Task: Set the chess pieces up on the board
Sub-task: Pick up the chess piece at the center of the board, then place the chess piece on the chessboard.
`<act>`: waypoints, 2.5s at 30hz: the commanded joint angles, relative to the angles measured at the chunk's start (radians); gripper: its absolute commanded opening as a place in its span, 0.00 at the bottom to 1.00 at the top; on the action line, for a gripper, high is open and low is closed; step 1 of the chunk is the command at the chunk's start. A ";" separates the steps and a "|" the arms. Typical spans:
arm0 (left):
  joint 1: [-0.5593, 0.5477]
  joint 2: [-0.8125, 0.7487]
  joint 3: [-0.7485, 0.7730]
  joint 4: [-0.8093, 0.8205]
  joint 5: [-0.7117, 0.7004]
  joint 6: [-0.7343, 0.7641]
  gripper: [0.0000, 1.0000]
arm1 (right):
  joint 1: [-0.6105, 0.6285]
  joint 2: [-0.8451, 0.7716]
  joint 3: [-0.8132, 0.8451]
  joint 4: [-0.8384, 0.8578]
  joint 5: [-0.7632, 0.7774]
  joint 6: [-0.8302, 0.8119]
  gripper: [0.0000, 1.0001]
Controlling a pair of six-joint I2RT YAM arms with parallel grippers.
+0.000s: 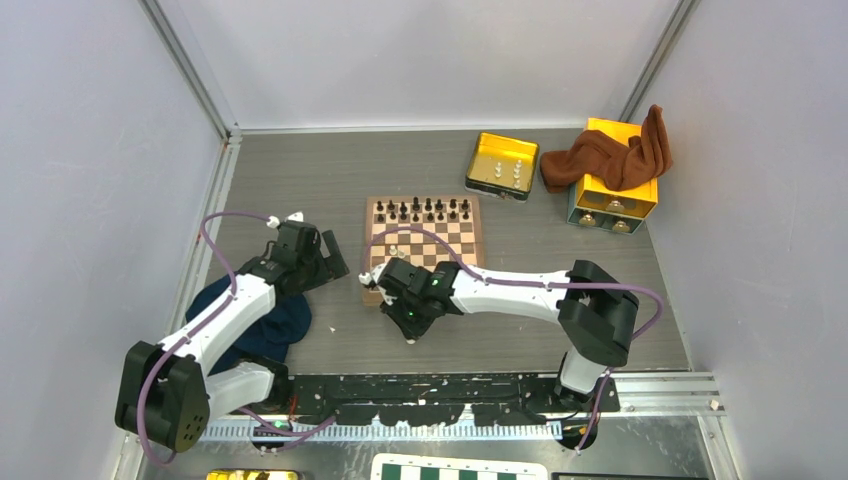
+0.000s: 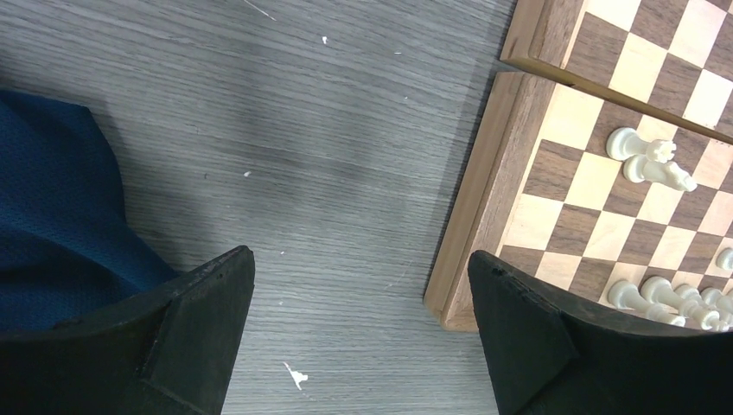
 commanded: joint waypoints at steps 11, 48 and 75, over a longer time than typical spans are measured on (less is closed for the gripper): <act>-0.006 0.052 0.080 0.032 -0.026 -0.004 0.94 | -0.056 0.033 0.250 -0.106 0.064 -0.078 0.03; -0.004 0.100 0.113 0.035 -0.007 0.054 0.95 | -0.227 0.209 0.372 -0.055 0.035 -0.110 0.01; -0.004 0.110 0.108 0.040 0.001 0.054 0.95 | -0.237 0.213 0.346 -0.044 0.024 -0.091 0.32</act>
